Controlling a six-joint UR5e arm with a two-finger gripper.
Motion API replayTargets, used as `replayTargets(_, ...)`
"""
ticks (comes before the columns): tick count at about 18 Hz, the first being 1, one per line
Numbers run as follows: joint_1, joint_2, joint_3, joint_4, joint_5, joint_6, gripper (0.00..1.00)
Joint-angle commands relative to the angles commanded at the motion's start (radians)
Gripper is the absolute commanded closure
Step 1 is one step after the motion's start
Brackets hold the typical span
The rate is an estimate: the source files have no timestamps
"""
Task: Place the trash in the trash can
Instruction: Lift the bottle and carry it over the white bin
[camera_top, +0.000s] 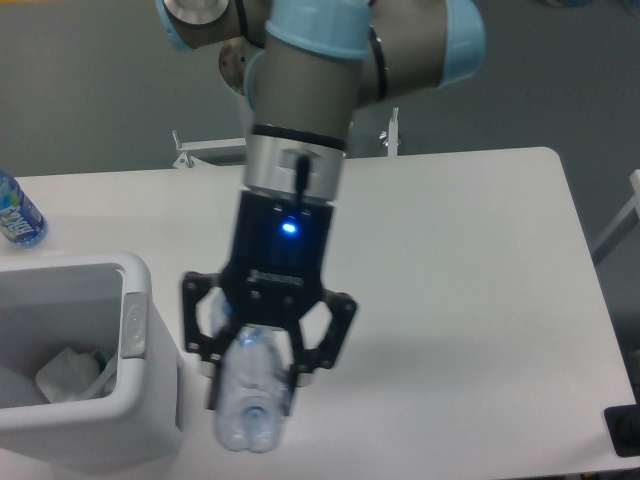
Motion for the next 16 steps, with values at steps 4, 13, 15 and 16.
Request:
replayTargets(4,-0.040,0.008,0.000,0.000,0.000,-0.012,0.37)
replayTargets(13,-0.140,-0.021,0.002,0.000,-0.002,-0.011,0.37)
replayTargets(15,-0.167,-0.040,0.003,0.000,-0.002,-0.006,0.37)
replayTargets(16,-0.178,-0.050,0.002,0.000,0.000,-0.005,0.37)
